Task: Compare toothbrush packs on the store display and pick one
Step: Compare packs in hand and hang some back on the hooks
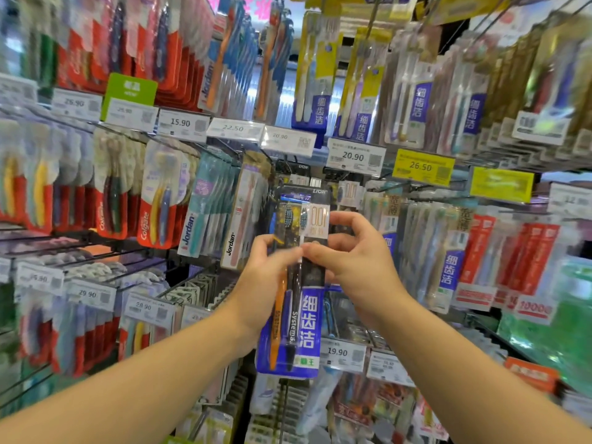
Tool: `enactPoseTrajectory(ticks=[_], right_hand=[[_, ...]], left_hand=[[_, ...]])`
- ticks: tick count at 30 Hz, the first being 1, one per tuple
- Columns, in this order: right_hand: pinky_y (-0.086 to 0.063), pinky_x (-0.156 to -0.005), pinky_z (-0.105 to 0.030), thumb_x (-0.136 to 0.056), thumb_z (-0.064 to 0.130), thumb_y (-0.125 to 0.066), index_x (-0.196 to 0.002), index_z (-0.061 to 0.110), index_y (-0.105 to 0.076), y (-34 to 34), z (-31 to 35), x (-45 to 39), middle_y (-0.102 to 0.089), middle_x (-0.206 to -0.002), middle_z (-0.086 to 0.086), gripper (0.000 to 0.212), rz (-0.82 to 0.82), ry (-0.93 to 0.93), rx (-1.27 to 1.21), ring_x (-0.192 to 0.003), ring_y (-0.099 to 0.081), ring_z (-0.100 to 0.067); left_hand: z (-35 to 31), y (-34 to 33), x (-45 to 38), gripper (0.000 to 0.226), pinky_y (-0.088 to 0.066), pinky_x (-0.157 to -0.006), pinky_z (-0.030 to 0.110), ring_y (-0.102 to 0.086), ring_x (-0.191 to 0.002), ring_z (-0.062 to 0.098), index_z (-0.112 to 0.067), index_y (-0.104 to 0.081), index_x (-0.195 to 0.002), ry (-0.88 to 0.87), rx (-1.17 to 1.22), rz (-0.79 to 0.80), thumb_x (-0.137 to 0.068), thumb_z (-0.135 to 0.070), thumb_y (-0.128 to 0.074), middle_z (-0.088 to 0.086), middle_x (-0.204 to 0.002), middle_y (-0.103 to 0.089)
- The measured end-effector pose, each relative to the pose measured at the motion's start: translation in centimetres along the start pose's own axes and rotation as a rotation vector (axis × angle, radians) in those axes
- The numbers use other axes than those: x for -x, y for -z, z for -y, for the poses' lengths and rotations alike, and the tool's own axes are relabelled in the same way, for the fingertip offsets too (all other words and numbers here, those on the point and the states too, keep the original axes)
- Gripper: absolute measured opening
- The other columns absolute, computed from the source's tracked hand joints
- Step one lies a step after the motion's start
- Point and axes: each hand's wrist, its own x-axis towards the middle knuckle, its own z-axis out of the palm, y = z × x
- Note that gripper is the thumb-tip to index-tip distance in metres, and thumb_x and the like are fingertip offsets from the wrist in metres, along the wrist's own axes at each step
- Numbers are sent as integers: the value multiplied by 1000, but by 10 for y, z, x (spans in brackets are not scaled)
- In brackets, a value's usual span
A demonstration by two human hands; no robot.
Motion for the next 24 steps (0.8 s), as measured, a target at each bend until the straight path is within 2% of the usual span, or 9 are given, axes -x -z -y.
enactPoseTrajectory(ticks=[2, 4, 10, 13, 17, 18, 20, 22, 24], right_hand=[[-64, -71, -49, -88, 2, -78, -121, 19, -56, 3, -1, 1, -80, -96, -12, 43, 5, -21, -14, -86, -79, -28], [-63, -67, -47, -91, -1, -73, -120, 16, -54, 5, -2, 2, -80, -95, -11, 39, 14, -35, -52, -83, -78, -27], [-57, -51, -31, -93, -5, -66, -119, 13, -49, 6, -6, 0, -81, -91, -6, 35, 16, -110, -159, -69, -75, -17], [-61, -56, -36, -91, -6, -64, -122, 13, -51, 6, -9, -3, -80, -83, -6, 37, -26, -147, -194, -65, -75, -18], [-60, -52, -39, -93, -8, -55, -117, 16, -55, 8, -11, -5, -76, -75, -8, 33, -67, -179, -322, -56, -71, -22], [-60, -54, -41, -94, -7, -53, -117, 16, -57, 9, -12, -7, -75, -77, -11, 32, -84, -190, -331, -57, -71, -24], [-60, -57, -43, -96, -4, -50, -119, 17, -59, 10, -15, -10, -74, -79, -12, 32, -125, -182, -300, -59, -70, -25], [-61, -61, -47, -99, 0, -51, -124, 25, -57, 11, -16, -13, -74, -84, -12, 36, -150, -120, -224, -64, -69, -27], [-60, -72, -60, -101, 2, -53, -126, 39, -52, 10, -14, -14, -76, -91, -11, 45, -131, -35, -144, -73, -69, -39]], left_hand=[[1, -1, -1, 32, -59, -68, 35, -72, -78, 25, -11, -58, -126, 39, 130, 25, -106, -32, -44, 20, -106, -73], [2, -2, -3, 39, -61, -66, 34, -73, -78, 25, -9, -62, -127, 42, 134, 17, -109, -32, -38, 17, -101, -75], [3, 5, -9, 17, -59, -73, 43, -70, -82, 34, -17, -61, -116, 42, -2, -100, -101, -17, -54, 19, -96, -72], [2, 7, -7, 14, -60, -70, 44, -74, -76, 32, -19, -59, -114, 46, -72, -109, -101, -17, -57, 16, -90, -76], [2, 19, -9, 17, -58, -92, 55, -76, -94, 33, -28, -62, -113, 26, -182, -176, -100, -17, -57, 10, -101, -80], [0, 23, -10, 18, -58, -93, 54, -76, -96, 32, -29, -62, -112, 17, -199, -196, -100, -16, -57, 9, -101, -80], [-4, 31, -13, 19, -60, -82, 44, -77, -87, 26, -28, -64, -111, -5, -234, -238, -100, -14, -58, 8, -100, -80], [-9, 38, -15, 17, -58, -75, 38, -76, -81, 22, -27, -64, -110, -36, -274, -278, -99, -14, -59, 8, -100, -79], [-13, 45, -17, 15, -60, -80, 45, -77, -87, 25, -29, -64, -109, -70, -315, -297, -98, -19, -62, 8, -102, -79]])
